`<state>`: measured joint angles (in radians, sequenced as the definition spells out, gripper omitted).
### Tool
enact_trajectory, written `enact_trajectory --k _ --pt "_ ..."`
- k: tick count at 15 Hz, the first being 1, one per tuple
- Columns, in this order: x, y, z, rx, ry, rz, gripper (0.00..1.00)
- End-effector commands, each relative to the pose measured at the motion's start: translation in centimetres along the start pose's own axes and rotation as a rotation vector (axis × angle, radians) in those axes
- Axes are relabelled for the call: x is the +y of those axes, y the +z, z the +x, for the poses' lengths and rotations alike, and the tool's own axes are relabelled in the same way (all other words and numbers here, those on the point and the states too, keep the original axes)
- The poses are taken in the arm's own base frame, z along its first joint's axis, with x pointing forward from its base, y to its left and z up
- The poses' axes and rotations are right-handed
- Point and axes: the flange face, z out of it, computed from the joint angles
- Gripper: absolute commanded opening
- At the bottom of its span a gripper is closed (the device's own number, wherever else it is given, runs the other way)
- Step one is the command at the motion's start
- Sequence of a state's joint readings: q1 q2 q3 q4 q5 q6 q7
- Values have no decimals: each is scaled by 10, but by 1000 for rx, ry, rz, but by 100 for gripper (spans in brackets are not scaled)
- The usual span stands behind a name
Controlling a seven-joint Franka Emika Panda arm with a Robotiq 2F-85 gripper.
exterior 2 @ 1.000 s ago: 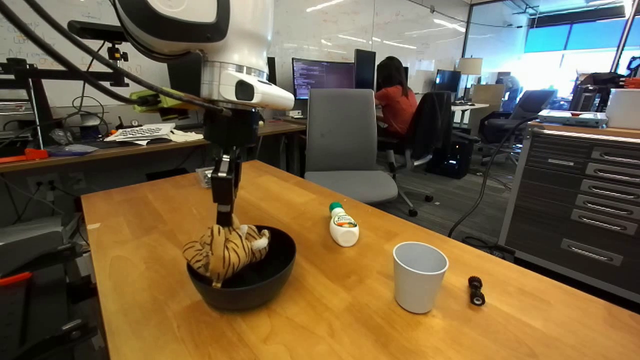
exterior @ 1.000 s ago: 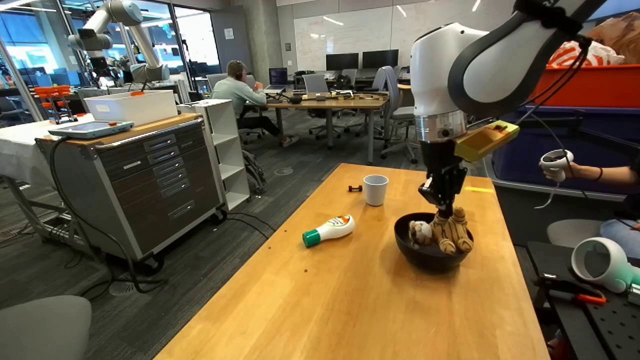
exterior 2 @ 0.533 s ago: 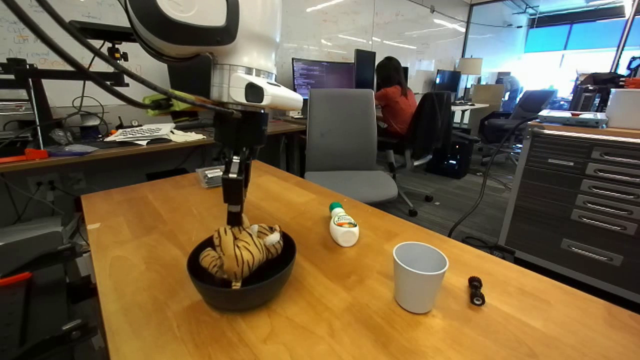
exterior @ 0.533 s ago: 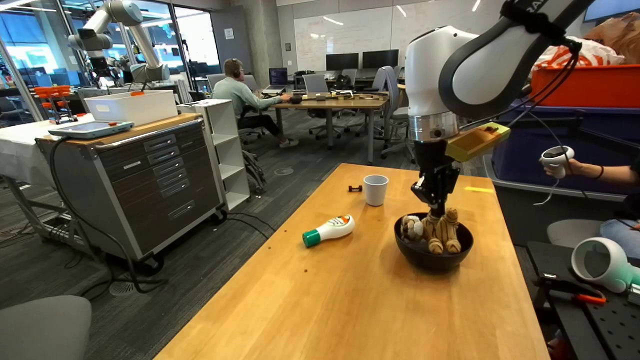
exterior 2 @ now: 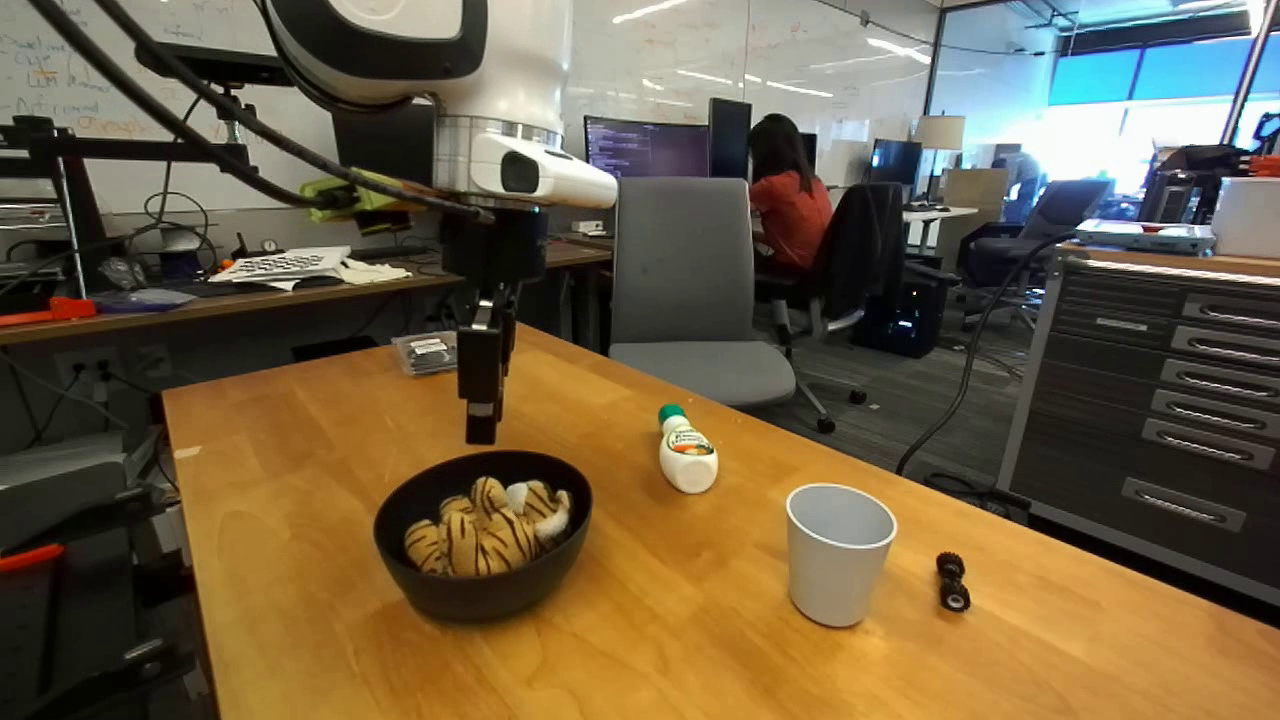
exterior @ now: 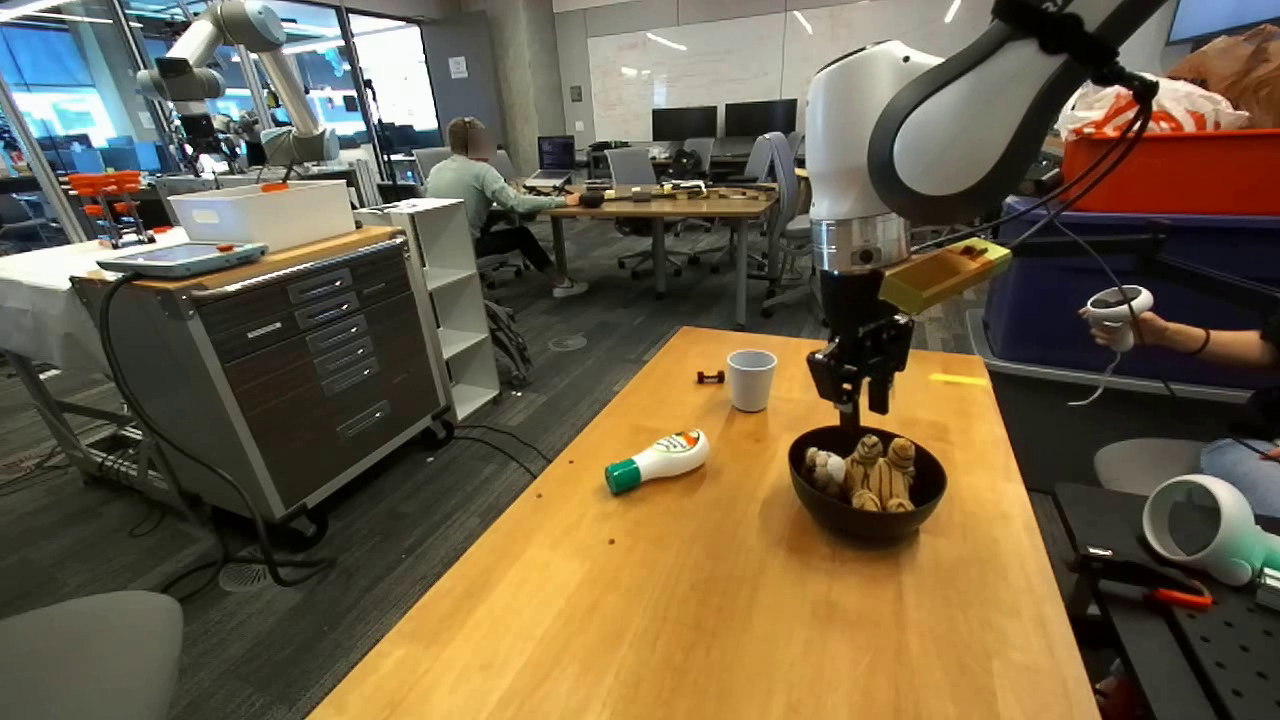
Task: Put the tiger plushy in the black bowl
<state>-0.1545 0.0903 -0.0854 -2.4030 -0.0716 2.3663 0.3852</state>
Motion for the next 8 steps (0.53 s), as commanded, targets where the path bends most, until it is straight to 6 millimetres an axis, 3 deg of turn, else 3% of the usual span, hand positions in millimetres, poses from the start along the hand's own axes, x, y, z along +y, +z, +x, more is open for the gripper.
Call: enact_trajectory --k 1,4,8 --pt "-3 -9 5 16 17 25 81" --pt "-6 -18 0 18 11 49 99" --pt "-13 -42 -18 7 -35 120 100"
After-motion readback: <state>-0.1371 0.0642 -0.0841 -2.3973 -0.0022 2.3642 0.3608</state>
